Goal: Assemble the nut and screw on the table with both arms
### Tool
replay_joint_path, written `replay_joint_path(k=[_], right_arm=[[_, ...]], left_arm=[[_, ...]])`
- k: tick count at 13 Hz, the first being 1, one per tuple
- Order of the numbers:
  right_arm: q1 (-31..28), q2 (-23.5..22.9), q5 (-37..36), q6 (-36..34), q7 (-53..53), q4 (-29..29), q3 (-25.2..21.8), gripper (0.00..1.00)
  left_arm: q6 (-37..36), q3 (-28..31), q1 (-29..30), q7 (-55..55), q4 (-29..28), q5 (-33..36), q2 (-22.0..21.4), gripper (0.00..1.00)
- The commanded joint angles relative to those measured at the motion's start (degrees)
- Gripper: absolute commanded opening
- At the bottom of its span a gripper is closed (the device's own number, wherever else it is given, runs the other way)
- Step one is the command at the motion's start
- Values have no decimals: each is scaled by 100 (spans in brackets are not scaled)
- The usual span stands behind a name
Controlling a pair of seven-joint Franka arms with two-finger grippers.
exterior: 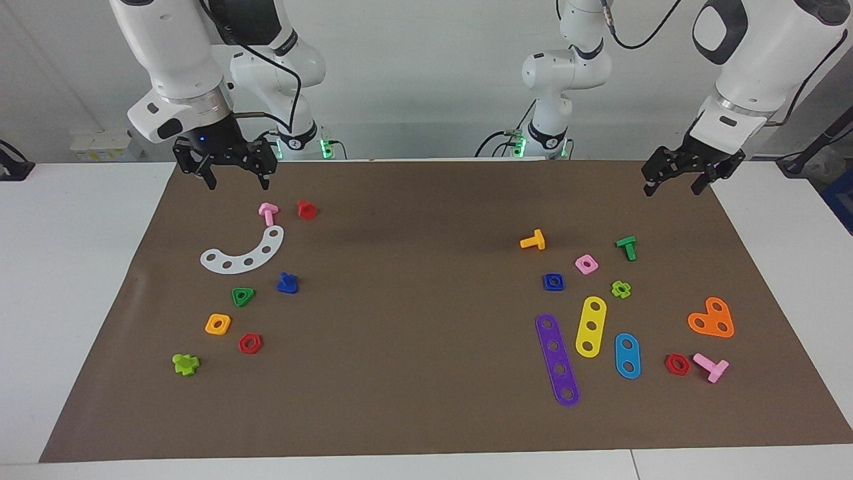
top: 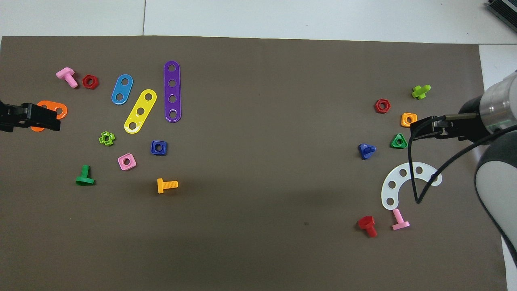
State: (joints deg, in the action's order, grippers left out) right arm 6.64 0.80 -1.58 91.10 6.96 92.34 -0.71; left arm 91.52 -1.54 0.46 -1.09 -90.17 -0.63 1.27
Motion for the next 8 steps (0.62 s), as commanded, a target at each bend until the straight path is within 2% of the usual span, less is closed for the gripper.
replay_joint_path(k=[1,8], right_arm=[[-58,148,105,-4,-160,153,1,100],[-49,148,105,74,-160,153,1,100]], left_arm=[[94,-22,51,-75,-63,11,-91,100],[533,-57,-55,-75,-423,-7,-101,100]])
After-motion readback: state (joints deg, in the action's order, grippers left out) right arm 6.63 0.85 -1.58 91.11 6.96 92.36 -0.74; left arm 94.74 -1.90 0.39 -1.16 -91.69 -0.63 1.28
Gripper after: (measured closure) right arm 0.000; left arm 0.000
